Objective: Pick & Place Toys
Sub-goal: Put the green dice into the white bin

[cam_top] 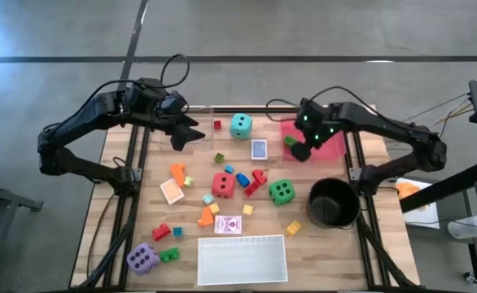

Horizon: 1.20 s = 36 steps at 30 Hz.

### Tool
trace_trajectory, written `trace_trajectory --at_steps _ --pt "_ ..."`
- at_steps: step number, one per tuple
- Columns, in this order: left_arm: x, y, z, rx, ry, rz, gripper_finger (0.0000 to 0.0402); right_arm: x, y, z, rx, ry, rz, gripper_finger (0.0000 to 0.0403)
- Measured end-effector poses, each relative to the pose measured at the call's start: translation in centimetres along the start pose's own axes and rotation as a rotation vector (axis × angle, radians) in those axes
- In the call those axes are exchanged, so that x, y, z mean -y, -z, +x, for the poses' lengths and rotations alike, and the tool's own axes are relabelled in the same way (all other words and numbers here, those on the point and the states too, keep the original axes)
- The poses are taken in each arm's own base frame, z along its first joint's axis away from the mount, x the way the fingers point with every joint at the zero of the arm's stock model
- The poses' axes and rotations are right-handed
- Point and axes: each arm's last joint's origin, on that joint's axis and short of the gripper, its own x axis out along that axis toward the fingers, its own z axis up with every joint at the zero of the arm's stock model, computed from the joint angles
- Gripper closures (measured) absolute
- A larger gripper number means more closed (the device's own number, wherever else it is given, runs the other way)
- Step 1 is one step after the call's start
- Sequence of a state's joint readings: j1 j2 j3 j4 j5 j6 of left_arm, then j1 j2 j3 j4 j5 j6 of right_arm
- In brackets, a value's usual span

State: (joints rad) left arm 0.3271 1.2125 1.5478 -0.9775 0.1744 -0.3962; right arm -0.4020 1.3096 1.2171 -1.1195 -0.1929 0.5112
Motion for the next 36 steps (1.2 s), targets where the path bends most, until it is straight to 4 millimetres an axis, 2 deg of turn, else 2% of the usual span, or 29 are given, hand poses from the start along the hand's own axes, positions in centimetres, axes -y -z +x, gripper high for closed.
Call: trace_trajectory --at_steps 6,12,15,25,36 --pt "0.0 0.0 0.0 0.000 0.000 0.004 0.0085 -3.2 1.9 1.7 -0.083 0.005 0.126 0.0078" --pt "0.0 0.0 0.0 -0.002 -0.001 0.005 0.0085 -5.6 2.8 4.5 -0.075 0.101 0.128 0.0078" --pt "0.0 0.1 0.0 -0.006 -0.002 0.006 0.0085 -6.4 3.1 5.2 -0.057 0.094 0.111 0.0078" --pt "-0.1 0.2 0.0 -0.024 -0.009 0.003 0.0086 -5.4 4.3 7.7 -0.069 0.093 0.181 0.0078" --pt "-0.1 0.2 0.0 -0.023 -0.008 0.020 0.0086 -5.8 4.0 7.6 -0.056 0.056 0.155 0.0078"
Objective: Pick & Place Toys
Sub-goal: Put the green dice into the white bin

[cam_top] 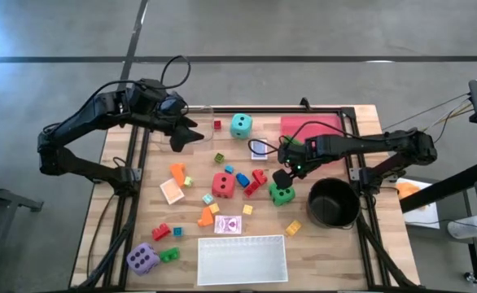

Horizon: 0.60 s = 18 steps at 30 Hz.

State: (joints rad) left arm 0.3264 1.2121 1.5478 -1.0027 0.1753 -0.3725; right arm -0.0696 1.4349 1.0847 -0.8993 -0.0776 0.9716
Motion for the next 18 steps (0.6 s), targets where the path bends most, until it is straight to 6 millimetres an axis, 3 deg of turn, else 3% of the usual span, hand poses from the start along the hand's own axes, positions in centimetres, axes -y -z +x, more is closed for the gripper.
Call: trace_trajectory --at_steps 13,18 --pt "0.01 -0.02 0.00 0.002 0.001 0.003 0.0086 -0.07 0.06 0.05 -0.032 -0.019 0.024 0.0075" --pt "0.01 -0.02 0.01 0.002 0.001 0.002 0.0085 0.03 0.12 0.21 -0.036 -0.015 0.024 0.0028"
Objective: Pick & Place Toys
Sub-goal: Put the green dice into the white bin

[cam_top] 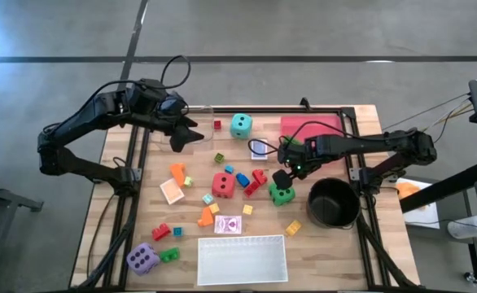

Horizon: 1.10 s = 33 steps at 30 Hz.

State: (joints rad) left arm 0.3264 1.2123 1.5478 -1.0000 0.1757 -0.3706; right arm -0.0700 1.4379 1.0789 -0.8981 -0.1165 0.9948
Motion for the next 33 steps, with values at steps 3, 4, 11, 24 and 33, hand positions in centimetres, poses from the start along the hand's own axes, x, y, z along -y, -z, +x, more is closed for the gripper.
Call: trace_trajectory --at_steps 3,4,11,24,33 --pt "0.0 0.0 0.0 0.000 0.000 0.000 0.0085 0.1 0.0 0.1 0.001 0.002 -0.002 0.0008" --pt "0.0 0.0 0.0 0.000 0.000 0.000 0.0085 0.1 0.0 0.1 0.001 0.003 -0.003 0.0010" --pt "0.0 0.0 0.0 -0.001 0.000 -0.003 0.0085 0.0 0.0 0.2 0.007 -0.005 -0.054 0.0017" --pt "0.0 0.0 0.0 -0.001 0.001 -0.002 0.0085 0.0 -0.4 4.6 -0.093 -0.011 -0.041 0.0017" --pt "0.1 0.0 0.0 -0.005 0.009 -0.003 0.0085 -0.5 -0.7 5.5 -0.102 -0.050 -0.052 0.0017"
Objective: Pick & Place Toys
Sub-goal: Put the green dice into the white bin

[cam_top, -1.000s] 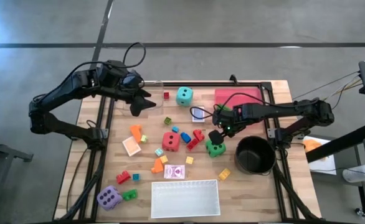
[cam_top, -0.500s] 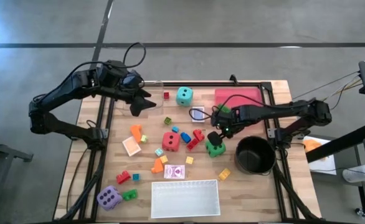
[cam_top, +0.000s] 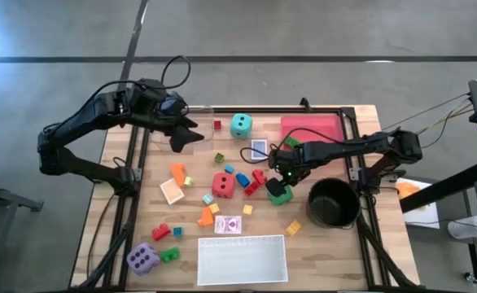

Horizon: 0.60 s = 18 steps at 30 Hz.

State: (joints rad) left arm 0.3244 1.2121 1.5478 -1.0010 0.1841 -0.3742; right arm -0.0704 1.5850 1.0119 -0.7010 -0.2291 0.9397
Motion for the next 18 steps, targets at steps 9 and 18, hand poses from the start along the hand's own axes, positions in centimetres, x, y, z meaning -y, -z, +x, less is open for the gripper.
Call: trace_trajectory --at_steps 9,18 --pt "0.00 0.00 0.01 -0.001 0.001 0.001 0.0085 -0.08 -0.02 0.03 -0.004 -0.014 -0.016 0.0096" --pt "0.00 0.00 0.00 0.000 0.001 0.001 0.0085 -0.19 -0.03 -0.08 -0.017 -0.035 0.016 0.0285"
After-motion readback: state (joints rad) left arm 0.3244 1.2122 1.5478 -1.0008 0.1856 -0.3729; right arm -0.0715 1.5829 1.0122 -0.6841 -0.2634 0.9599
